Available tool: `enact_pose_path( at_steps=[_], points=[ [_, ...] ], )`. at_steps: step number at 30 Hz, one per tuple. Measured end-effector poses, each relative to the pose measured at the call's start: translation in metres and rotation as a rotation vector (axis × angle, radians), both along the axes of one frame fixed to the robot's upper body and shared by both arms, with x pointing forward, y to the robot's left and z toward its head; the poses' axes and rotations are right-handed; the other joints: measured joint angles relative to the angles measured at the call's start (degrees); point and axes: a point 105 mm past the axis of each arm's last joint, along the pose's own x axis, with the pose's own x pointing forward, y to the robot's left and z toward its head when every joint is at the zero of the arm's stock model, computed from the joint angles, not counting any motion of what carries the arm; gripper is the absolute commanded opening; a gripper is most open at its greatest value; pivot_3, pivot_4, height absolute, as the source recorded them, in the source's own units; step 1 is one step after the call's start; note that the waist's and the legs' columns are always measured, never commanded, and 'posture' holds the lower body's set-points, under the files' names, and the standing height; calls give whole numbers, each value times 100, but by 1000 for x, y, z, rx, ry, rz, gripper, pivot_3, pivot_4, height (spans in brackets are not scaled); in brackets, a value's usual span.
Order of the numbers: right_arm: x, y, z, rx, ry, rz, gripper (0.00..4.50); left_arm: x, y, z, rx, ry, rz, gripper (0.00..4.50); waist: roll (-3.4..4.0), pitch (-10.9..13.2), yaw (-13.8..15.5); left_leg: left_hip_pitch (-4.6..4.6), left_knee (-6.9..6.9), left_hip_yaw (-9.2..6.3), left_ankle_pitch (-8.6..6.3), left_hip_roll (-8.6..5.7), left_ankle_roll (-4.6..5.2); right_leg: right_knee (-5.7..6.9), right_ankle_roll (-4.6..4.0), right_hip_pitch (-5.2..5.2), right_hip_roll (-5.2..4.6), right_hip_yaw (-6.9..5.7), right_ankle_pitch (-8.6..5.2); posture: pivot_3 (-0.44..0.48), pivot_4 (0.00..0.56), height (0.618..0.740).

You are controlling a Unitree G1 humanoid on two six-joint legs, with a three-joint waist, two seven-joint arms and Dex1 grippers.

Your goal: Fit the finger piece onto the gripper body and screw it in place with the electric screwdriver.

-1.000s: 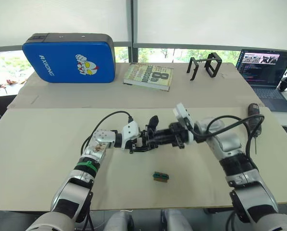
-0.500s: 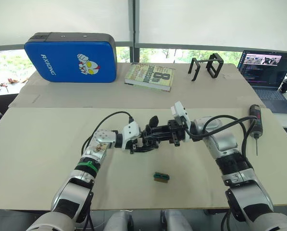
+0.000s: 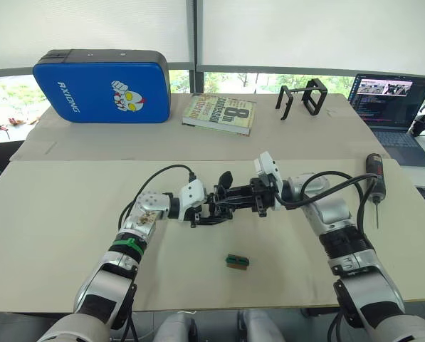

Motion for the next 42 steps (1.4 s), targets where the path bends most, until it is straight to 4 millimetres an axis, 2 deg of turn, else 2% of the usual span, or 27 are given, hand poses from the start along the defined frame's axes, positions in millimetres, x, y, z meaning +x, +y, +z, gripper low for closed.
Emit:
enact_pose_path(
  at_steps=[10, 17, 21, 32, 35, 42],
  points=[
    [2, 9, -8, -2, -2, -9, 335, 1, 5, -2, 5, 11, 16, 2335, 0, 0, -20, 31, -1, 3, 2, 0, -3, -3, -1, 14, 4, 19, -1, 0, 150, 740],
    [8, 13, -16, -28, -42, -13, 335, 4, 9, -7, 18, 23, 50, 2335, 0, 0, -61, 136, -8, 4, 3, 10, -7, -2, -7, 101, 9, 29, -3, 0, 150, 740],
    [11, 14, -17, -50, -68, 9, 335, 6, 10, -9, 16, 30, 68, 2335, 0, -1, -55, 161, -8, 3, 5, 10, -8, 2, -12, 114, 9, 37, -3, 0, 150, 740],
    [13, 11, -18, -92, 12, 54, 335, 4, 7, -9, 8, 33, 54, 2335, -1, -3, -20, 161, -23, 1, 3, 9, -10, 0, -18, 109, -22, 39, 1, 0, 150, 740],
    [13, 13, -20, -66, -8, 36, 335, 5, 10, -9, 13, 34, 62, 2335, -2, -5, -46, 165, -25, 0, 3, 11, -11, 2, -18, 110, -63, 39, 1, 0, 150, 740],
    [12, 13, -25, -20, -32, -5, 335, 6, 13, -10, 22, 35, 76, 2335, 1, -7, -67, 184, -31, 0, 3, 15, -12, 5, -23, 116, -53, 33, 5, 0, 150, 740]
  ],
)
